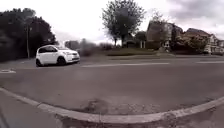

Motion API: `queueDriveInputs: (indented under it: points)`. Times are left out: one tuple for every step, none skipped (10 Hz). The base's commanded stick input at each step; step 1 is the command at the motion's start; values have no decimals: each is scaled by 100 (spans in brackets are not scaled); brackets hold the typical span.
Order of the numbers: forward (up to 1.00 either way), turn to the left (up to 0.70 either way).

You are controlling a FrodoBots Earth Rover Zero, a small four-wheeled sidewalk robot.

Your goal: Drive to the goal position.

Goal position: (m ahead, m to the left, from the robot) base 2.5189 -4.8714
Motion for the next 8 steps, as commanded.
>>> queueDriveInputs:
  points:
    - [-100,0]
    - [-100,0]
    - [-100,0]
    - [-63,0]
    - [-1,0]
    - [0,0]
    - [0,0]
    - [0,0]
